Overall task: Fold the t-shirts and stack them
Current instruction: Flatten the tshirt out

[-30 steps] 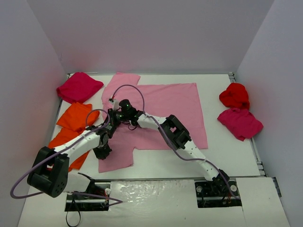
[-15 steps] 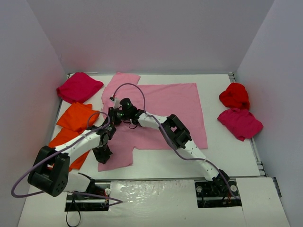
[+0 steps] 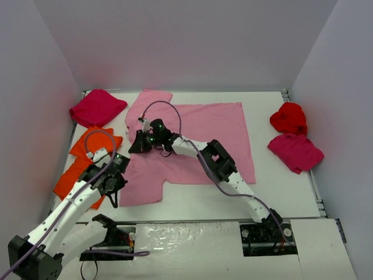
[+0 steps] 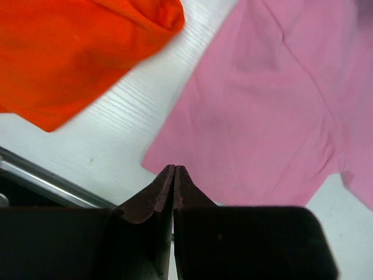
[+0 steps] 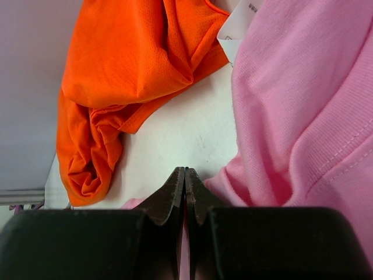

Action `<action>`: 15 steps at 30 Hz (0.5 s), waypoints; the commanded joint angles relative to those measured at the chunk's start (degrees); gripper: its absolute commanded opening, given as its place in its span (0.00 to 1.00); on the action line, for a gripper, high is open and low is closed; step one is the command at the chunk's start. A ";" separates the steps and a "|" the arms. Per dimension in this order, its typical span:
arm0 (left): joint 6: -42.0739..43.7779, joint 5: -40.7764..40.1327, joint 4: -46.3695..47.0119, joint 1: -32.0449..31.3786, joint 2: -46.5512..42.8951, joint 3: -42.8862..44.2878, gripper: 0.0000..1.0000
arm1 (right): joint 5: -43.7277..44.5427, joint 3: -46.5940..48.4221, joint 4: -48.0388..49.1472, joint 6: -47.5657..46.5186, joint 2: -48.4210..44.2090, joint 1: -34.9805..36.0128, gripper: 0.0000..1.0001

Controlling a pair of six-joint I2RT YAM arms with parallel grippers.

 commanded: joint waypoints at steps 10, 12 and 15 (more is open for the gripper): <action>-0.30 -7.42 3.09 0.02 27.03 7.63 0.00 | -0.83 -1.26 2.93 -0.75 -6.46 -0.49 0.00; 0.94 -7.88 4.54 0.02 29.29 9.51 0.00 | -1.09 -1.72 2.40 -1.57 -6.64 -0.67 0.00; 1.71 -9.03 3.80 0.02 31.47 12.43 0.00 | -1.22 -1.79 1.85 -1.92 -6.47 -0.71 0.00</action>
